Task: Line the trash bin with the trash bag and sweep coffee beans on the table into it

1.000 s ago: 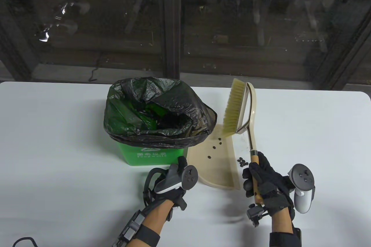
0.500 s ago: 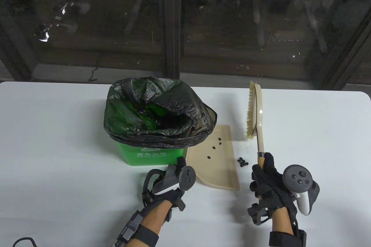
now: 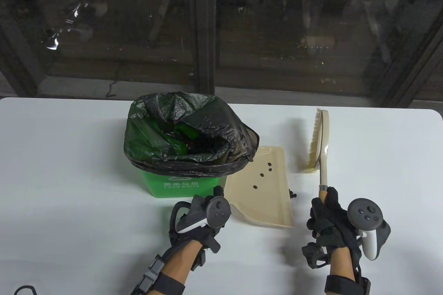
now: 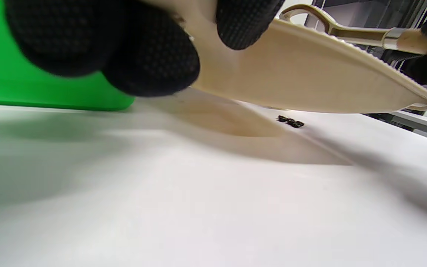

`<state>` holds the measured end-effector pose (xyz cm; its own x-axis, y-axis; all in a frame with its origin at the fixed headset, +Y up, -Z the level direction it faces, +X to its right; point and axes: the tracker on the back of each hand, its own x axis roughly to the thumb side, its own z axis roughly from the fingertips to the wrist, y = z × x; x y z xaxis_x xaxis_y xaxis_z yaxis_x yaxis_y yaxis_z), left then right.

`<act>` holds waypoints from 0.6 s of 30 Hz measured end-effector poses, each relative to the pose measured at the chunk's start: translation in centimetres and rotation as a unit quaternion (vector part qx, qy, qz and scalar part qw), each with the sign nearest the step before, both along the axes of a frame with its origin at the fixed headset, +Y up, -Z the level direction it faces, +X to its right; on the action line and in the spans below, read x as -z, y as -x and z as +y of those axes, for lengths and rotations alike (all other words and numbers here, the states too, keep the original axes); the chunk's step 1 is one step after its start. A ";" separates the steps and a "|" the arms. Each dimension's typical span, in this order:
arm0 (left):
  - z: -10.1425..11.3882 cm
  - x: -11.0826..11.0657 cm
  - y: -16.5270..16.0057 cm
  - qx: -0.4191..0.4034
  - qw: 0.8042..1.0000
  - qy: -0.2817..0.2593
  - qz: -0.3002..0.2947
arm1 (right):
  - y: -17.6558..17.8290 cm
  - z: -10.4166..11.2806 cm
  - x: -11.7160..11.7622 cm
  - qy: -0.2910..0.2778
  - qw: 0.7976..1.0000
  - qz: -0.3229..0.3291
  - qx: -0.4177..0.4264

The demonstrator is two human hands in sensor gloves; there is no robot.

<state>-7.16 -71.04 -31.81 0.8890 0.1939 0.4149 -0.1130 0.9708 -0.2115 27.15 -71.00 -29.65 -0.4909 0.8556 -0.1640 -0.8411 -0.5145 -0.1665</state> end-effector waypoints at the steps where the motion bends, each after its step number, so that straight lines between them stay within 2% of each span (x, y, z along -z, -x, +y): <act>1: 0.2 -0.2 -0.1 -0.004 1.000 -0.002 -0.005 | -0.2 -0.1 -0.1 0.001 1.000 -0.003 0.007; 12: 3.3 -2.0 -0.7 -0.031 0.997 -0.039 -0.059 | -1.1 -0.4 -0.4 0.007 0.999 -0.020 0.038; 18: 5.0 -2.7 -0.4 -0.052 0.995 -0.038 -0.082 | -1.1 -0.4 -0.4 0.010 0.999 -0.019 0.036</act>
<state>-6.74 -66.01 -29.16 0.7845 0.2431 0.5704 -0.1831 0.9697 -0.1615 28.30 -71.43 -29.29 -0.4222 0.8845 -0.1982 -0.8691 -0.4572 -0.1887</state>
